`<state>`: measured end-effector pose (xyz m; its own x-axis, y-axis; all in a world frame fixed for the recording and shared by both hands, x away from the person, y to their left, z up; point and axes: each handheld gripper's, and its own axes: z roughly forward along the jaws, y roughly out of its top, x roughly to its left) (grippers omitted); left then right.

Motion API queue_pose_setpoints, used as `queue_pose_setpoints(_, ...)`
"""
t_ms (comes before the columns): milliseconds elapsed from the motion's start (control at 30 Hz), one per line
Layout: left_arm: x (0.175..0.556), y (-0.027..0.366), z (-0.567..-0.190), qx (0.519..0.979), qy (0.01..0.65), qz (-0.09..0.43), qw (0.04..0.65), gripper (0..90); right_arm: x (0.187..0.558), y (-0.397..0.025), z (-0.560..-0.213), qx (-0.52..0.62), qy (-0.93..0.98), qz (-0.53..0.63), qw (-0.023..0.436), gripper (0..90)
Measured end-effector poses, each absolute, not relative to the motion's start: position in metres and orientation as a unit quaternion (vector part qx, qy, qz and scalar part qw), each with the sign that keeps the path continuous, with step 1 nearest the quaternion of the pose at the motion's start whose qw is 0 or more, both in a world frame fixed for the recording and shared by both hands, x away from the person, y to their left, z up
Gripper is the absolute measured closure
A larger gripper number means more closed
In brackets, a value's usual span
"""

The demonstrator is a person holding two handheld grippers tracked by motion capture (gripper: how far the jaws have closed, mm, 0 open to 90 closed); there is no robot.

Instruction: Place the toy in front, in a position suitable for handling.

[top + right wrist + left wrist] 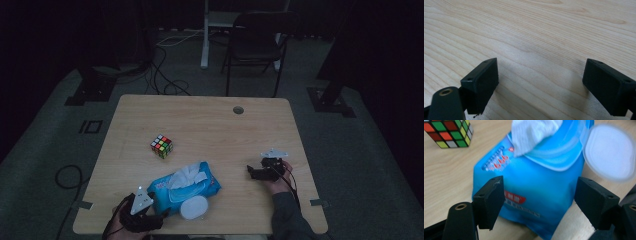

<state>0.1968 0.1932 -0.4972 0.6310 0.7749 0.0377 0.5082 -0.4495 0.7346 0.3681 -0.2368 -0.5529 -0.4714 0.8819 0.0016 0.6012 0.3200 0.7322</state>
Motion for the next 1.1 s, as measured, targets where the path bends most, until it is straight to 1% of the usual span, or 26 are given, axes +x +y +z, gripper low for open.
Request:
queue_pose_setpoints(100, 0.196, 0.192, -0.503, 0.842, 0.385, 0.191, 0.327, 25.3, 0.368, -0.237, -0.553, 0.472, 0.786, 0.343, 0.205, 13.1)
queue_pose_setpoints(167, 0.196, 0.194, -0.506, 0.844, 0.384, 0.185, 0.326, 26.2, 0.368, -0.237, -0.553, 0.472, 0.786, 0.343, 0.205, 13.1)
queue_pose_setpoints(200, 0.195, 0.195, -0.506, 0.848, 0.378, 0.174, 0.329, 29.0, 0.368, -0.237, -0.553, 0.471, 0.786, 0.343, 0.205, 13.1)
queue_pose_setpoints(267, 0.194, 0.196, -0.506, 0.851, 0.368, 0.162, 0.337, 41.6, 0.368, -0.237, -0.553, 0.472, 0.786, 0.343, 0.205, 13.1)
queue_pose_setpoints(400, 0.194, 0.2, -0.506, 0.854, 0.365, 0.168, 0.331, 51.5, 0.368, -0.237, -0.553, 0.472, 0.786, 0.343, 0.205, 13.1)
queue_pose_setpoints(567, 0.197, 0.21, -0.51, 0.847, 0.391, 0.196, 0.303, 64.0, 0.368, -0.237, -0.553, 0.472, 0.786, 0.343, 0.205, 13.1)
queue_pose_setpoints(667, 0.203, 0.215, -0.515, 0.841, 0.414, 0.213, 0.276, 74.3, 0.368, -0.237, -0.553, 0.472, 0.786, 0.343, 0.205, 13.1)
queue_pose_setpoints(733, 0.206, 0.217, -0.518, 0.837, 0.42, 0.21, 0.281, 77.6, 0.368, -0.237, -0.553, 0.472, 0.786, 0.343, 0.205, 13.1)
queue_pose_setpoints(867, 0.21, 0.212, -0.521, 0.837, 0.418, 0.216, 0.279, 77.8, 0.368, -0.237, -0.553, 0.472, 0.786, 0.343, 0.205, 13.0)
queue_pose_setpoints(900, 0.211, 0.211, -0.521, 0.836, 0.418, 0.222, 0.276, 79.0, 0.368, -0.237, -0.553, 0.472, 0.786, 0.343, 0.205, 13.0)
queue_pose_setpoints(1000, 0.214, 0.213, -0.521, 0.826, 0.43, 0.239, 0.275, 86.2, 0.368, -0.237, -0.553, 0.472, 0.786, 0.343, 0.204, 13.0)
queue_pose_setpoints(1100, 0.217, 0.214, -0.522, 0.819, 0.439, 0.247, 0.274, 89.0, 0.368, -0.237, -0.553, 0.471, 0.787, 0.343, 0.204, 13.0)
